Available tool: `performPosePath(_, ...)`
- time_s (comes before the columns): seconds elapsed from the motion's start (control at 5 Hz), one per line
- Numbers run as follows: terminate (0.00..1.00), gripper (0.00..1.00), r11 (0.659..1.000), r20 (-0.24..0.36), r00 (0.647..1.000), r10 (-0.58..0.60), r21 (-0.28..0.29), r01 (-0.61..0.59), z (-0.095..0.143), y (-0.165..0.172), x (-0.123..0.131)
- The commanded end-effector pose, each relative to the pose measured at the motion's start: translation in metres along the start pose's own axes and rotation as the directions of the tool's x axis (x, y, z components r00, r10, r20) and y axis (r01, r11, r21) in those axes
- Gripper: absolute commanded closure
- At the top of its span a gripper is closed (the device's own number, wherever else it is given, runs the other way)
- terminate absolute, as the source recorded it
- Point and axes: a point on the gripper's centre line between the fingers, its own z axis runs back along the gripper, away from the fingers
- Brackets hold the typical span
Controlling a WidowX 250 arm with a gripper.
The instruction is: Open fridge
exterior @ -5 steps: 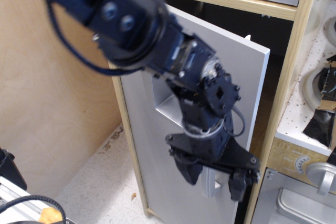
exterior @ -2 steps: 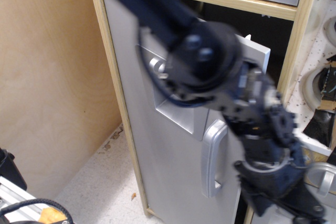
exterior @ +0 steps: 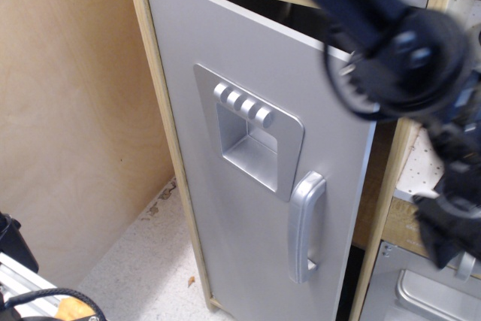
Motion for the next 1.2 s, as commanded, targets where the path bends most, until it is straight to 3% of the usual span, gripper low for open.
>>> performPosePath(0.0, 0.00, 0.00, 0.979, 0.059, 0.988, 0.146, 0.133, -0.153, 0.025, 0.026, 0.033)
performPosePath(0.6, 0.00, 0.00, 0.973, 0.001, 0.984, 0.178, 0.147, -0.176, 0.039, 0.085, 0.012)
performPosePath(1.0, 0.00, 0.00, 0.959, -0.047, 0.965, 0.260, 0.128, -0.252, 0.044, 0.082, -0.025)
